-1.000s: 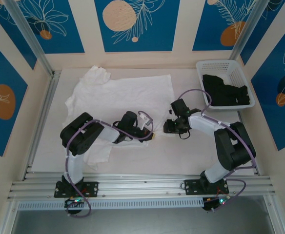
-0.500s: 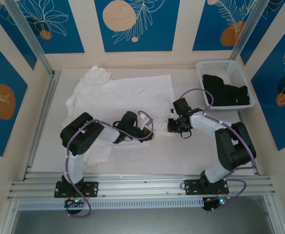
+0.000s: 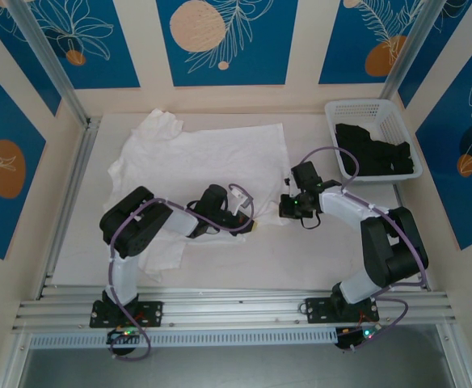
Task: Fold the inside-out t-shirt
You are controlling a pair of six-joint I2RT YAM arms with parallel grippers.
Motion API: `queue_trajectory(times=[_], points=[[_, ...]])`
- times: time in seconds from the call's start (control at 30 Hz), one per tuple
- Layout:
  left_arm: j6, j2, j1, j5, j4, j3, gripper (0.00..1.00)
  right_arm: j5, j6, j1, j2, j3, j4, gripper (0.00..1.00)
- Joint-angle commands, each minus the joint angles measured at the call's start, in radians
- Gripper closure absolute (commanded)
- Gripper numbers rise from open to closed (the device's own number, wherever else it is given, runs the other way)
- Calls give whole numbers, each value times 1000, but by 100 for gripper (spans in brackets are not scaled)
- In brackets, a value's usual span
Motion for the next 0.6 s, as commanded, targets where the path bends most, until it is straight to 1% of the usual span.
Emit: queue_trajectory(times=[0.0,0.07,0.13,0.17,0.27,0.33,0.4,0.47,0.5,0.57], points=[[-10,18,-6,25,1,4,100,-37,-10,-12,-36,-13,-5,99],[-14,18,-6,20,5,2,100,-52,-9,-27,-58,-18,-6,100],[-24,14,-6,15,14,1,100,-95,4,-53,-81,-34,9,100],[-34,11,-6,10,17,0,94,-137,18,-74,-96,-44,27,100],[-55,-27,-3,-10,20,-12,69,-250,73,-132,-118,-73,98,100],[-67,-83,5,-45,-3,-36,58,-290,105,-160,-120,-80,144,100],[-92,-168,27,-108,-71,-72,54,-314,137,-176,-119,-83,185,100],[-137,-293,58,-223,-198,-131,54,-316,158,-181,-120,-83,216,100],[-154,-356,72,-285,-279,-160,54,-312,163,-180,-122,-82,226,100],[-183,-511,80,-468,-512,-211,54,-303,167,-177,-122,-85,242,100]])
